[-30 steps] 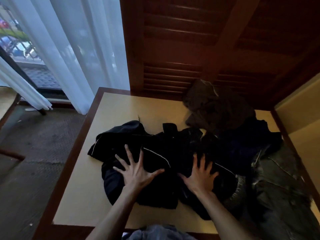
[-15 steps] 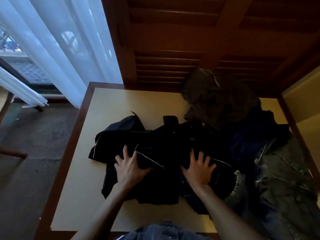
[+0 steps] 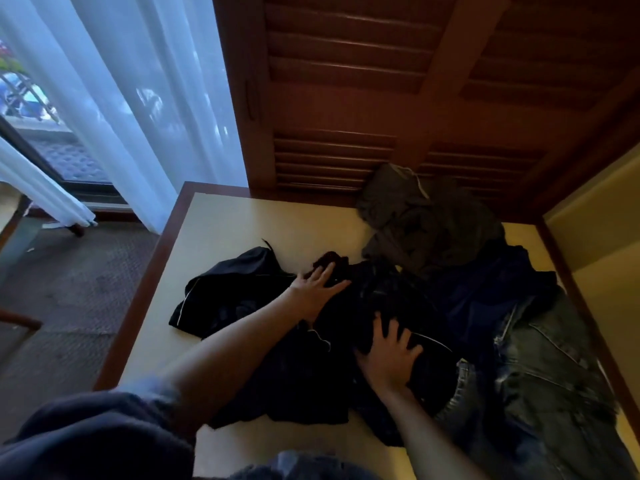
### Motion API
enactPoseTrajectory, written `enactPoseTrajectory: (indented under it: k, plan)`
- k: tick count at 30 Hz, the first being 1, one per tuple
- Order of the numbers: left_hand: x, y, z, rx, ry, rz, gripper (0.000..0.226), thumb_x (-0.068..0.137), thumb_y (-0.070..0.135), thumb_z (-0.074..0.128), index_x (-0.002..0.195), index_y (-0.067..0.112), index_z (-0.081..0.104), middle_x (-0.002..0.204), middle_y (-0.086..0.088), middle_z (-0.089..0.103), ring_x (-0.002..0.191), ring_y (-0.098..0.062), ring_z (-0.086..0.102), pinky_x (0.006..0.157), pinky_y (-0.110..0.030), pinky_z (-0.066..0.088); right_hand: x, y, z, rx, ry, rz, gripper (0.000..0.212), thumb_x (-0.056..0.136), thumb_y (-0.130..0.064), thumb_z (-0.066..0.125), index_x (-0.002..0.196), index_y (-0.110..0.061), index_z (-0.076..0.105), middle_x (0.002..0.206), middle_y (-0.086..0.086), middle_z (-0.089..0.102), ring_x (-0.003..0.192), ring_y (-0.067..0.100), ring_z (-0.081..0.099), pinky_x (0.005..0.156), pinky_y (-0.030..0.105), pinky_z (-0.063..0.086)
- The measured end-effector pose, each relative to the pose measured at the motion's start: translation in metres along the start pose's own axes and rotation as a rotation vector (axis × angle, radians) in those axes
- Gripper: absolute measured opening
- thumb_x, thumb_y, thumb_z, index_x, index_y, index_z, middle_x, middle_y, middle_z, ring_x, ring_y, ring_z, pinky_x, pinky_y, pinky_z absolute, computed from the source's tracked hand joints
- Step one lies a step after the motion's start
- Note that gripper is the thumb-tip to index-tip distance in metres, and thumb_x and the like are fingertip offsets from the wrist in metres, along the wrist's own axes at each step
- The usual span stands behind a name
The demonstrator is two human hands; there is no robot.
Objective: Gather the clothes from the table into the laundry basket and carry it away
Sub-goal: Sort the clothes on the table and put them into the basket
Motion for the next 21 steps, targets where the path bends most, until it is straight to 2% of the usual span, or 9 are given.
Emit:
enactPoseTrajectory:
  k: [3, 5, 8, 10, 12, 15, 17, 19, 21]
  plan:
    - [0.001, -0.009, 0.021, 0.038, 0.006, -0.087, 0.099, 0.094, 0.028, 0.066, 0.161, 0.027, -0.006, 0.166, -0.02, 0.007, 0.15, -0.04, 0.019, 0.116, -0.056, 0.028, 0.002, 0.013, -0.003, 0.044, 0.008, 0.055, 0.096, 0.076, -0.085, 0.045, 0.154, -0.031, 0.026, 0.154, 0.009, 0.034, 0.13, 0.038, 0.035, 0.096, 0.06, 0.027]
    - [-0.004, -0.011, 0.025, 0.081, 0.061, -0.073, 0.081, 0.096, 0.024, 0.061, 0.16, 0.018, 0.012, 0.157, -0.02, 0.03, 0.141, -0.039, 0.036, 0.111, -0.054, 0.037, 0.003, 0.019, -0.004, 0.059, -0.007, 0.096, 0.097, 0.078, -0.087, 0.036, 0.155, -0.032, 0.019, 0.156, 0.008, 0.027, 0.132, 0.038, 0.031, 0.097, 0.059, 0.027]
    - [-0.017, -0.015, 0.015, 0.13, 0.121, -0.02, 0.043, 0.099, 0.019, 0.052, 0.14, 0.012, 0.043, 0.134, -0.015, 0.058, 0.122, -0.033, 0.055, 0.095, -0.048, 0.048, 0.005, 0.02, -0.007, 0.07, -0.003, 0.103, 0.098, 0.077, -0.088, 0.034, 0.155, -0.031, 0.017, 0.154, 0.01, 0.027, 0.13, 0.039, 0.033, 0.096, 0.058, 0.03]
    - [-0.033, -0.025, -0.004, 0.097, 0.257, -0.017, 0.039, 0.098, 0.02, 0.052, 0.137, 0.017, 0.047, 0.13, -0.01, 0.06, 0.118, -0.032, 0.057, 0.088, -0.045, 0.05, 0.009, 0.02, -0.007, 0.065, -0.015, 0.093, 0.096, 0.08, -0.083, 0.04, 0.155, -0.031, 0.012, 0.154, 0.01, 0.025, 0.132, 0.04, 0.032, 0.098, 0.059, 0.033]
    - [-0.059, -0.042, -0.023, -0.002, 0.455, -0.058, 0.051, 0.092, 0.022, 0.06, 0.141, 0.022, 0.044, 0.132, -0.01, 0.056, 0.119, -0.033, 0.055, 0.088, -0.047, 0.05, 0.01, 0.021, -0.004, 0.049, -0.054, 0.09, 0.094, 0.084, -0.076, 0.045, 0.156, -0.03, 0.007, 0.156, 0.009, 0.021, 0.136, 0.039, 0.029, 0.102, 0.061, 0.035]
    - [-0.108, -0.061, -0.027, -0.058, 0.736, -0.17, 0.076, 0.073, 0.025, 0.078, 0.14, 0.023, 0.043, 0.129, -0.015, 0.056, 0.112, -0.038, 0.056, 0.086, -0.05, 0.052, 0.008, 0.023, -0.006, 0.058, -0.053, 0.099, 0.097, 0.081, -0.085, 0.034, 0.157, -0.03, 0.006, 0.158, 0.008, 0.022, 0.138, 0.038, 0.029, 0.103, 0.061, 0.033]
    - [-0.136, -0.063, 0.002, -0.101, 0.771, -0.247, 0.076, 0.074, 0.037, 0.075, 0.142, 0.022, 0.043, 0.13, -0.015, 0.053, 0.111, -0.037, 0.055, 0.089, -0.05, 0.05, 0.006, 0.023, -0.008, 0.08, -0.051, 0.096, 0.1, 0.079, -0.087, 0.032, 0.157, -0.029, 0.008, 0.157, 0.01, 0.024, 0.138, 0.04, 0.03, 0.103, 0.061, 0.031]
    - [-0.158, -0.051, 0.049, -0.115, 0.782, -0.292, 0.065, 0.087, 0.046, 0.057, 0.144, 0.018, 0.046, 0.136, -0.018, 0.049, 0.118, -0.039, 0.054, 0.099, -0.052, 0.046, 0.006, 0.022, -0.01, 0.09, -0.044, 0.085, 0.099, 0.08, -0.086, 0.034, 0.156, -0.029, 0.01, 0.156, 0.011, 0.026, 0.137, 0.04, 0.03, 0.103, 0.059, 0.032]
    - [-0.174, -0.031, 0.1, -0.097, 0.763, -0.294, 0.057, 0.095, 0.045, 0.044, 0.146, 0.019, 0.046, 0.143, -0.021, 0.045, 0.13, -0.041, 0.05, 0.111, -0.055, 0.034, 0.005, 0.022, -0.01, 0.082, -0.043, 0.089, 0.098, 0.079, -0.086, 0.036, 0.156, -0.03, 0.013, 0.154, 0.012, 0.027, 0.135, 0.039, 0.031, 0.103, 0.058, 0.033]
Point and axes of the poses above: each hand's wrist, its own x-axis towards the middle knuckle, its own z-axis out of the palm, y = z × x, the point moved 7 cm from there along x, towards the middle knuckle
